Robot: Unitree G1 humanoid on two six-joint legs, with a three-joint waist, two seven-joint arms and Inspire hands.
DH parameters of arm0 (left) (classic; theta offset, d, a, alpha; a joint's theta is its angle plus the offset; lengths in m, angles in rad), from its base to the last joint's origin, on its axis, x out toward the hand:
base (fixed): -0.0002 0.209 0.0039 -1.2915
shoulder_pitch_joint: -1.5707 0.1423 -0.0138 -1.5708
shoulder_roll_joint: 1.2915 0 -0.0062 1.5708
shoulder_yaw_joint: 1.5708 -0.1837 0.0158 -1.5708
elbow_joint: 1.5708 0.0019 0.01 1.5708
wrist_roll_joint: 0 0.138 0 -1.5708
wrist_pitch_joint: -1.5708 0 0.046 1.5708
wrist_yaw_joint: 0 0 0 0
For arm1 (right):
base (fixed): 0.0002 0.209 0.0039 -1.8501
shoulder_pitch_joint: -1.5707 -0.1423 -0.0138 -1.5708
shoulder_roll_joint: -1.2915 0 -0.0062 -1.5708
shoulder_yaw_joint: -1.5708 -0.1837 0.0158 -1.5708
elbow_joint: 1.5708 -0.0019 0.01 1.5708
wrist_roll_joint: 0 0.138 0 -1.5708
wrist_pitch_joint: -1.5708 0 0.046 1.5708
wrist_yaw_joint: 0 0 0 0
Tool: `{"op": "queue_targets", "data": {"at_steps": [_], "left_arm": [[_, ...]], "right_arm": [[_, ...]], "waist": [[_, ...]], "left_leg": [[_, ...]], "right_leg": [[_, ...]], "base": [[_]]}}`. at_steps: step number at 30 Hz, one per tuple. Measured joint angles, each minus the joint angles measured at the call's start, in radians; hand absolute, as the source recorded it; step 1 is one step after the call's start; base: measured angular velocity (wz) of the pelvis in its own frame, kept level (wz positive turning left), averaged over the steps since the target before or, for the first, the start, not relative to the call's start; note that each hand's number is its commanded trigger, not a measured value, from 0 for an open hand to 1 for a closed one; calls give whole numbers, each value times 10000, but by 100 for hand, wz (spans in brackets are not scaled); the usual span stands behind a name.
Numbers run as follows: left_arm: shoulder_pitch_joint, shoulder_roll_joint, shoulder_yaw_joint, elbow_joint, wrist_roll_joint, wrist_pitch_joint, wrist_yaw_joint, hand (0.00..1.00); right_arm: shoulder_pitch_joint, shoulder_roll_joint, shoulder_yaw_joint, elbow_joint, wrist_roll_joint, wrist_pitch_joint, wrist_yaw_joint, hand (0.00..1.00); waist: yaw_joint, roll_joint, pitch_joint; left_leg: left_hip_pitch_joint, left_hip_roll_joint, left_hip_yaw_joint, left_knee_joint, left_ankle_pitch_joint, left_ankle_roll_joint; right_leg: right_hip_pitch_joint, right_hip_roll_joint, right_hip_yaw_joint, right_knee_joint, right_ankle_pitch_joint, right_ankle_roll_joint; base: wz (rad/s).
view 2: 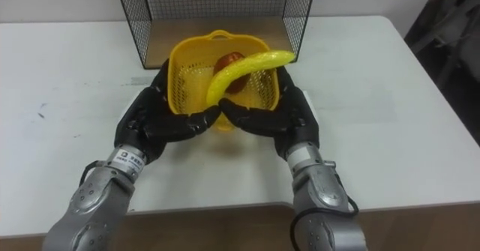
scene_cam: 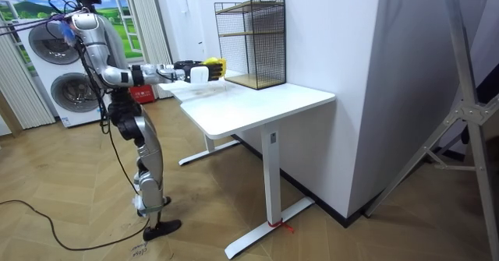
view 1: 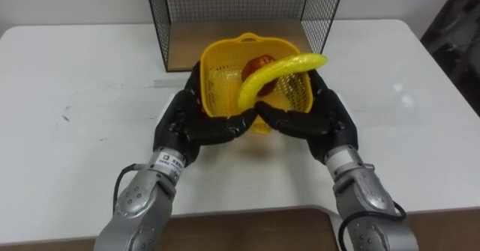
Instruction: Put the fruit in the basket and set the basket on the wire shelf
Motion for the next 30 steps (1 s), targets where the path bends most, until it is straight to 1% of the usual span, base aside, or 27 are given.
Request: {"op": "queue_targets", "data": {"at_steps": [1, 3, 4, 5, 6, 7, 8, 10, 11, 12, 13, 14, 15, 16, 17, 18, 19, 21, 22, 23, 24, 25, 26, 27, 29, 30], "left_arm": [[-2, -3, 23, 31, 87, 0, 1, 0], [-1, -1, 34, 126, 86, 0, 3, 0], [0, 2, 68, 128, 74, 0, 5, 0], [-1, 2, 172, 119, 75, 0, 6, 0], [0, 2, 203, 120, 79, 0, 6, 0], [1, -1, 211, 121, 57, 1, 12, 0], [1, -1, 205, 121, -27, 1, 14, 0], [-13, 18, 265, 106, -40, -2, 13, 0], [-22, 1, 325, 108, -36, -2, 13, 0], [-34, 6, 358, 111, -25, 1, 12, 0], [-54, 24, 389, 110, -27, 2, 6, 0], [-96, 9, 367, 110, -26, 6, -2, 0], [-139, -11, 343, 109, -26, 7, -11, 0], [-151, -171, 316, 104, -28, 6, -30, 0], [-156, -223, 322, 103, -31, 6, -30, 0], [-183, -182, 334, 99, -32, 6, -29, 0], [-213, -108, 365, 92, -47, 5, -30, 0], [-212, 0, 366, 92, -48, 6, -27, 0], [-212, 12, 368, 91, -51, 5, -27, 0], [-212, 22, 338, 90, -71, 5, -27, 0], [-212, 23, 327, 90, -76, 5, -27, 0], [-221, 6, 326, 86, -68, 2, -26, 0], [-220, -8, 329, 88, -50, 1, -26, 0], [-223, -6, 324, 87, -53, 1, -26, 0], [-225, -10, 262, 88, -99, -13, -26, 0], [-225, 6, 213, 86, -145, -27, -26, 0]], "right_arm": [[0, 0, 1, 42, -63, 0, 50, 0], [0, 12, -3, 148, -62, 0, 60, 0], [3, 1, -32, 171, -63, 0, 67, 0], [1, 2, -38, 170, -8, 1, 95, 0], [2, 1, -36, 172, 21, 11, 116, 0], [0, -13, -35, 196, 61, 19, 159, 0], [1, -20, -23, 233, 222, 19, 175, 0], [-18, -10, 16, 229, 284, 14, 189, 0], [-26, 20, 17, 227, 178, 14, 189, 0], [-31, 21, 11, 225, 173, 15, 190, 0], [-20, 29, 17, 227, 203, 30, 194, 0], [-45, 29, -31, 220, 206, 117, 201, 0], [-63, -27, -100, 219, 203, 140, 213, 0], [-79, -158, -201, 224, 151, 275, 271, 0], [-78, -316, -205, 222, 133, 379, 292, 0], [-79, -309, -203, 213, 137, 418, 295, 0], [-79, -317, -181, 171, 142, 469, 318, 0], [-81, -318, -125, 139, 161, 472, 382, 0], [-81, -327, -118, 81, 165, 466, 382, 0], [-86, -349, -118, 61, 195, 455, 380, 0], [-86, -349, -110, 61, 199, 455, 375, 0], [-86, -345, -113, 49, 190, 455, 357, 0], [-86, -346, -117, 47, 176, 455, 343, 0], [-89, -348, -116, 35, 175, 455, 327, 0], [-105, -371, -86, -6, 191, 441, 185, 0], [-113, -384, -53, -6, 193, 439, 128, 0]], "waist": [[13, -18, 13], [142, -75, 45], [185, -100, 54], [207, -108, 53], [208, -126, 49], [306, -152, 62], [399, -166, 53], [401, -175, 43], [398, -199, 33], [397, -213, 40], [412, -376, 111], [345, -513, 61], [347, -547, 71], [475, -551, 44], [615, -527, -53], [625, -530, -112], [646, -579, -127], [656, -658, -150], [614, -679, -150], [621, -667, -142], [617, -667, -142], [598, -664, -140], [585, -675, -133], [591, -687, -127], [594, -703, -113], [620, -705, -109]], "left_leg": [[-106, 84, -20, 327, -80, -58], [-298, 141, -2, 1039, -289, -141], [-542, 189, 2, 1654, -525, -174], [-788, 303, -20, 2196, -777, -217], [-884, 341, -26, 2419, -859, -228], [-920, 406, 3, 2639, -960, -255], [-891, 438, -42, 2728, -986, -294], [-903, 442, -25, 2749, -974, -305], [-1099, 439, -25, 2946, -908, -406], [-1301, 444, -39, 3259, -827, -432], [-1795, 351, -102, 3764, -661, -420], [-2192, 30, -352, 2942, -607, -439], [-2398, -84, -403, 2387, -482, -447], [-2725, -170, -423, 1642, 235, -340], [-2778, -178, -394, 1394, 687, -255], [-2711, -192, -373, 1365, 838, -120], [-2564, -231, -301, 1276, 1128, 31], [-2418, -354, -255, 1302, 1056, 149], [-2402, -465, -277, 1354, 982, 257], [-2413, -556, -274, 1434, 901, 341], [-2413, -621, -284, 1453, 850, 375], [-2433, -719, -276, 1548, 735, 449], [-2439, -839, -283, 1655, 592, 524], [-2438, -908, -287, 1707, 518, 552], [-2434, -1168, -270, 1959, 204, 716], [-2431, -1207, -247, 1992, 141, 754]], "right_leg": [[-5, 24, -18, 97, -18, -25], [-40, 55, -36, 440, -223, -107], [-277, 97, -42, 840, -480, -162], [-522, 178, -42, 1313, -767, -228], [-617, 207, -5, 1526, -898, -245], [-731, 267, 103, 1865, -1043, -298], [-762, 315, 190, 2023, -1092, -339], [-829, 311, 196, 2197, -1143, -399], [-840, 252, 241, 2292, -1161, -436], [-866, 233, 246, 2309, -1188, -503], [-898, 113, 358, 2318, -1198, -552], [-937, 92, 619, 2274, -1190, -564], [-963, 70, 704, 2291, -1212, -527], [-1031, -1, 857, 2354, -1296, -377], [-1048, -3, 955, 2384, -1370, -226], [-1072, -11, 944, 2390, -1380, -159], [-992, -52, 933, 2349, -1379, -114], [-810, -151, 917, 2237, -1401, -77], [-743, -247, 904, 2222, -1480, -8], [-702, -376, 883, 2227, -1564, 58], [-686, -435, 843, 2240, -1620, 84], [-663, -535, 770, 2285, -1733, 152], [-631, -654, 727, 2381, -1871, 221], [-634, -762, 712, 2485, -1956, 264], [-687, -989, 663, 3066, -2271, 475], [-714, -1059, 616, 3306, -2292, 512]], "base": [[-8], [-9], [-5], [0], [0], [-14], [-16], [-5], [0], [0], [22], [28], [13], [-22], [-32], [-20], [-11], [-6], [10], [12], [14], [16], [17], [14], [11], [11]]}}
